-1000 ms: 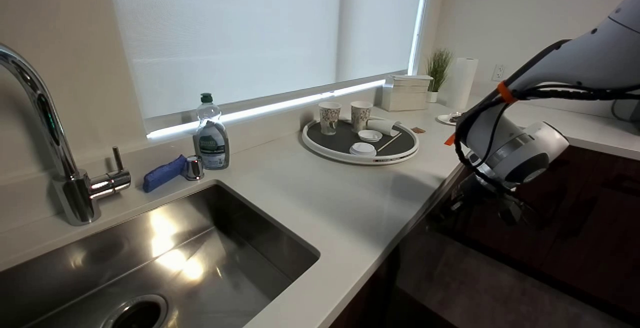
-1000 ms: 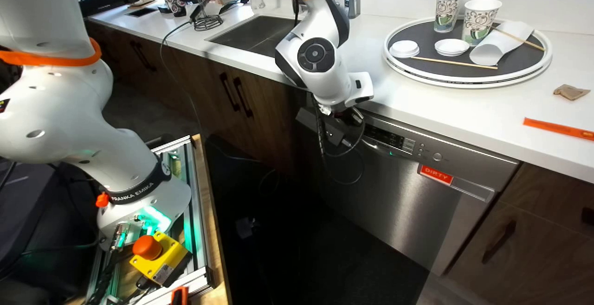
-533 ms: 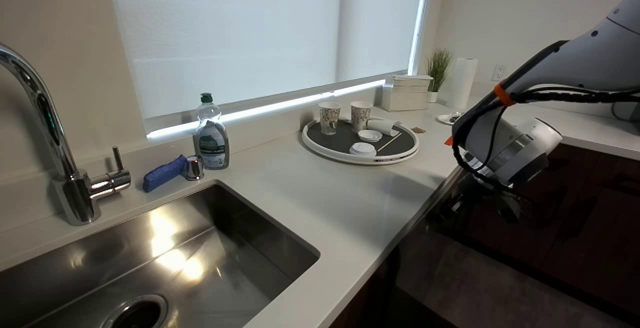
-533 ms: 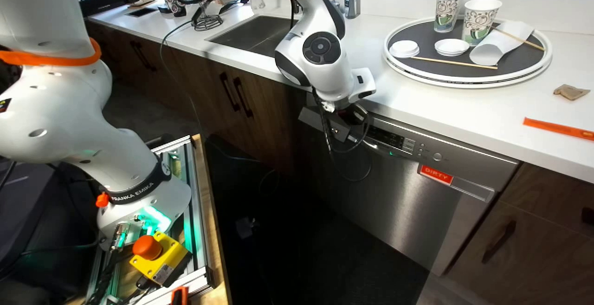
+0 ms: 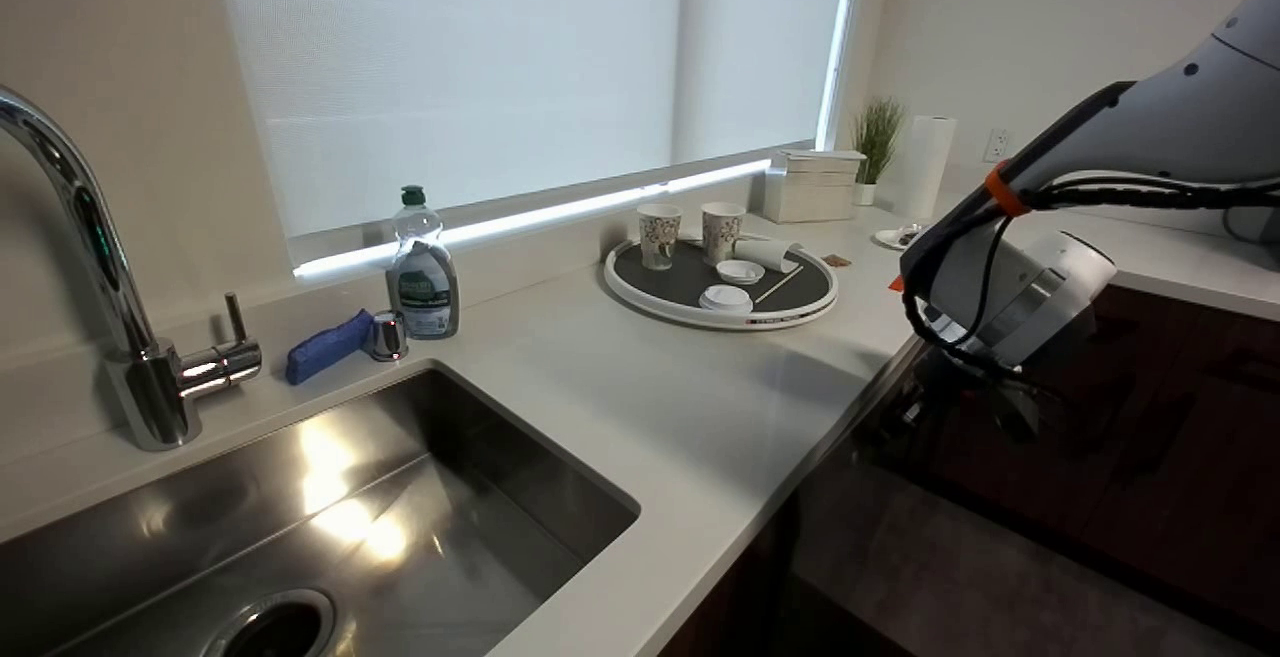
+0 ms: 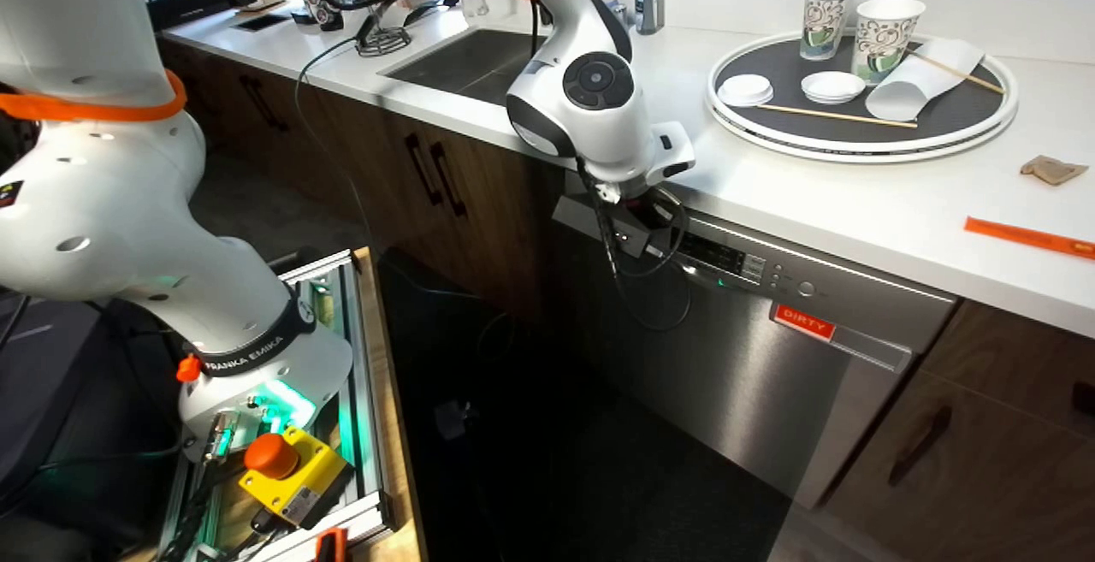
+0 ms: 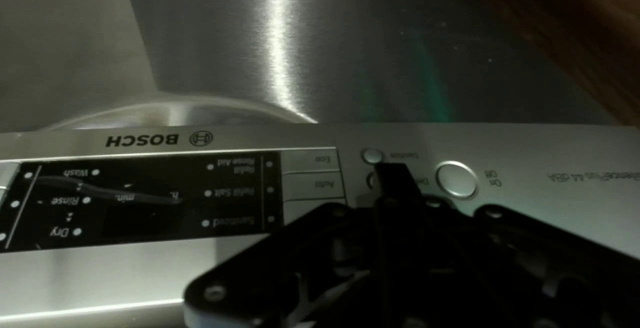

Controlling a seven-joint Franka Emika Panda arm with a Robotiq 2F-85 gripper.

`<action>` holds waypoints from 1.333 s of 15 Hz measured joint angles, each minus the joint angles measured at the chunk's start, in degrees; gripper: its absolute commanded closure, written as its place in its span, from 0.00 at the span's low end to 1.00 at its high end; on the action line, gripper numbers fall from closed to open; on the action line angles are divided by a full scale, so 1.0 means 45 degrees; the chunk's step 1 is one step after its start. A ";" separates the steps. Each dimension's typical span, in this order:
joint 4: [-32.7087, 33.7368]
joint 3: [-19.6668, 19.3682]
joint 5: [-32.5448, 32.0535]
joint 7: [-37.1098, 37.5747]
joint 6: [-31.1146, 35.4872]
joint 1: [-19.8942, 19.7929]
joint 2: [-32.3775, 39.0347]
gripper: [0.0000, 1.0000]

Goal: Press a button on the dishwasher.

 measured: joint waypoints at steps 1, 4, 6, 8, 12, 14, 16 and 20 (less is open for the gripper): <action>-0.0002 -0.0046 -0.0143 0.0141 0.0002 0.0051 -0.0003 1.00; -0.0009 -0.0179 -0.0393 0.0489 0.0031 0.0213 -0.0012 1.00; -0.0016 -0.0257 -0.0562 0.0728 0.0059 0.0317 -0.0017 1.00; -0.0022 -0.0346 -0.0727 0.0969 0.0077 0.0424 -0.0023 1.00; -0.0028 -0.0627 -0.1247 0.1565 0.0083 0.0677 -0.0030 1.00; -0.0042 -0.0950 -0.1838 0.2205 0.0083 0.0886 -0.0031 1.00; -0.0110 -0.1353 -0.2563 0.2974 0.0083 0.1158 -0.0045 1.00; -0.0363 -0.2241 -0.4065 0.4539 0.0083 0.1836 -0.0170 1.00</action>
